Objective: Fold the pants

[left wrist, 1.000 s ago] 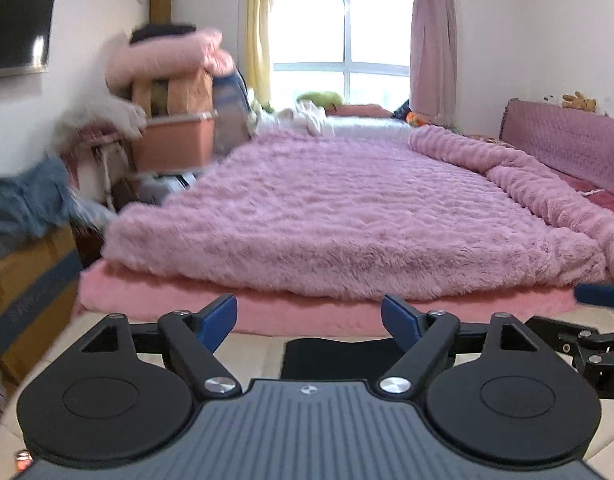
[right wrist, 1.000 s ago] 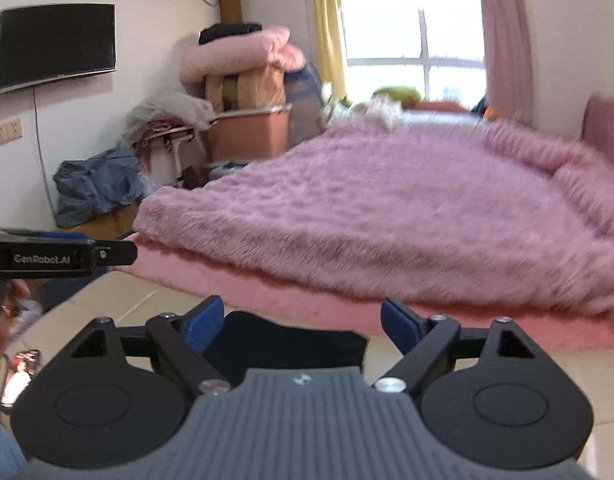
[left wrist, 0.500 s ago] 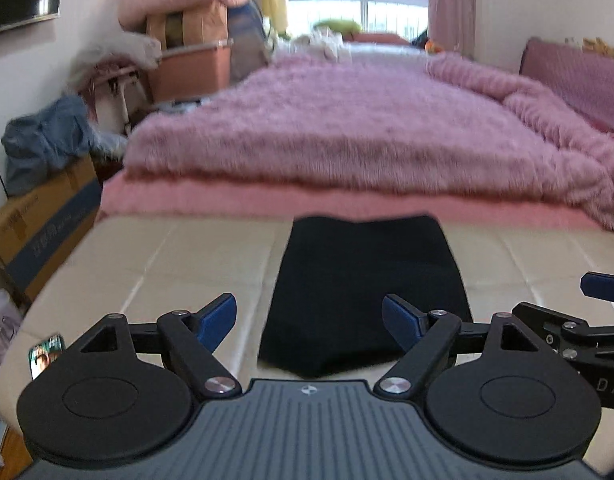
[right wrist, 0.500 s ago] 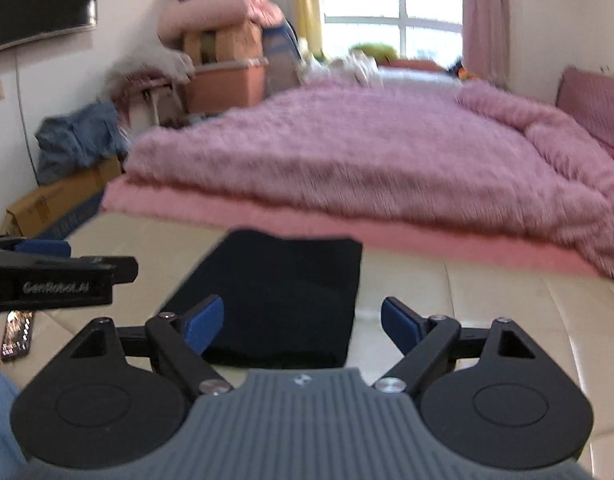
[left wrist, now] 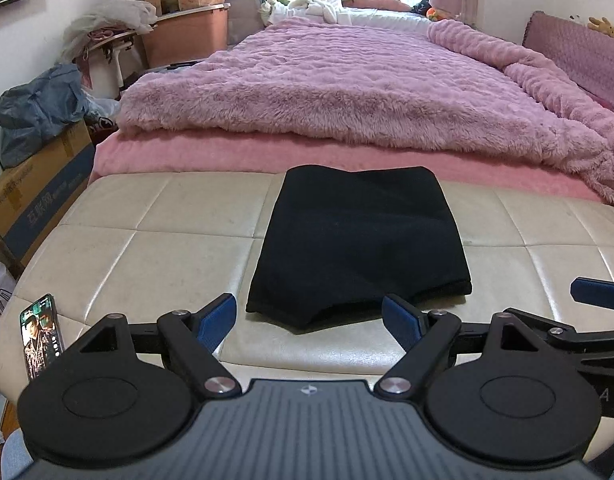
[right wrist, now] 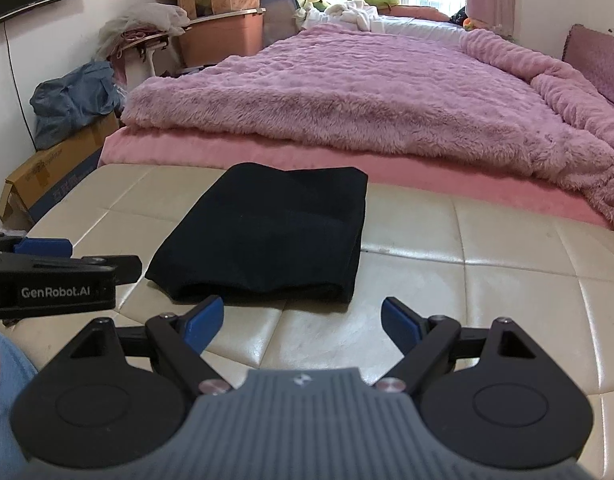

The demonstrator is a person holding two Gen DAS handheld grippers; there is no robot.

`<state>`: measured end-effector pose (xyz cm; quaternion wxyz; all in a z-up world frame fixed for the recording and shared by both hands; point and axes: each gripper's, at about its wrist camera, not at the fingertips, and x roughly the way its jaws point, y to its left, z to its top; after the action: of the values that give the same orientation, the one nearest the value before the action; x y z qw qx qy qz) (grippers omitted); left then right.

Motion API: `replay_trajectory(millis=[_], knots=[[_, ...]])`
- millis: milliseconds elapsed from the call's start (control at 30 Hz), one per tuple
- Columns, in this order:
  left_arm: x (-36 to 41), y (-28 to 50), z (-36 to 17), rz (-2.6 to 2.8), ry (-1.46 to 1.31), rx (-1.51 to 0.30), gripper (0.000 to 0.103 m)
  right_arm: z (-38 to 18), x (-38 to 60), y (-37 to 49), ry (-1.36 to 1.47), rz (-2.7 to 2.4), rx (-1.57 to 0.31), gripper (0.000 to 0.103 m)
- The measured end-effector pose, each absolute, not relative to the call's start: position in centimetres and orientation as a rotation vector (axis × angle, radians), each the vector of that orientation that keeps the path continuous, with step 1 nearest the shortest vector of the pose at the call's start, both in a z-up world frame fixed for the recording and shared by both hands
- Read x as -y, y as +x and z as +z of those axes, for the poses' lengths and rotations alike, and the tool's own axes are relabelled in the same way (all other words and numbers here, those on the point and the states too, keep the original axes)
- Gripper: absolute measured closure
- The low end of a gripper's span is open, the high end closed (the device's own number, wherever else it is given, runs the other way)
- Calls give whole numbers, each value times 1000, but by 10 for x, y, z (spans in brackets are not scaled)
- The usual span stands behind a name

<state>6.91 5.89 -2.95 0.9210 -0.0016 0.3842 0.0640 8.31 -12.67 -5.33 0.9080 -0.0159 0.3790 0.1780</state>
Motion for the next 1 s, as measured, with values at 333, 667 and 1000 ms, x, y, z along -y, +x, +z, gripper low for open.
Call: replay_trajectory(millis=[333, 667, 1000], knots=[[-59, 68, -29, 134, -5, -788, 6, -50, 128, 83, -27, 370, -772, 21], [-59, 68, -29, 136, -7, -789, 6, -48, 128, 81, -28, 376, -766, 21], [-58, 68, -29, 131, -7, -791, 6, -46, 128, 80, -26, 382, -769, 21]])
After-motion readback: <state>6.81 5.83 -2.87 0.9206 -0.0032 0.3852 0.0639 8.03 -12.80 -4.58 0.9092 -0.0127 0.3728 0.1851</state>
